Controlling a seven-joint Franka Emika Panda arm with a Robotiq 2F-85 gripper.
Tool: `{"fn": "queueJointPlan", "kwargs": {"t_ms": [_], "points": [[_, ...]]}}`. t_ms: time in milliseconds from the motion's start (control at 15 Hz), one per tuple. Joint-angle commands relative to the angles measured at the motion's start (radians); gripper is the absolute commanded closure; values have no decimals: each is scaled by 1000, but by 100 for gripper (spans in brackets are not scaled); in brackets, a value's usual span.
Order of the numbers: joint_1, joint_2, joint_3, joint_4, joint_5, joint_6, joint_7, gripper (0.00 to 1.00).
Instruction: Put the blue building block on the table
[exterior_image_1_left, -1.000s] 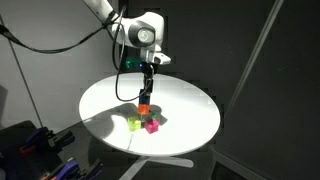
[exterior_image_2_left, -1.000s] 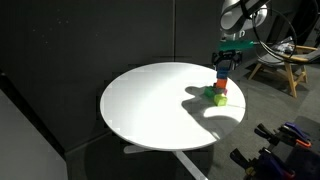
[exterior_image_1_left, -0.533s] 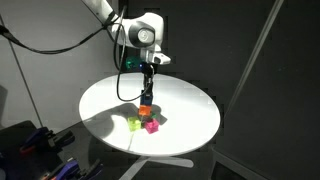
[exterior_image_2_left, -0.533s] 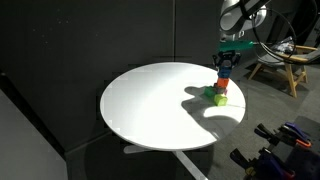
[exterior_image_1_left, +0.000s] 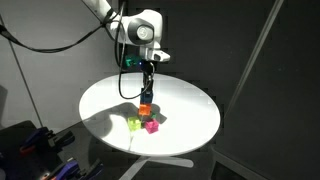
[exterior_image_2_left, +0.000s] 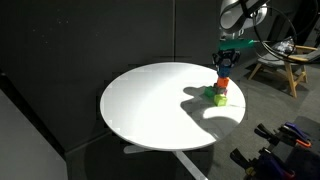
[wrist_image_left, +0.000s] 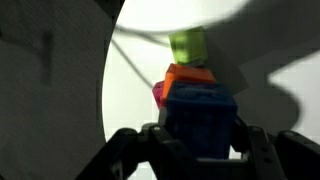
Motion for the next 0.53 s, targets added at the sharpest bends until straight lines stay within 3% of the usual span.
{"fn": "queueJointPlan", "kwargs": {"t_ms": [0,467], "points": [[6,-56,-1,-29,-17,-10,-50,69],[14,-118,19,-78,-30,10,-206,69]]}}
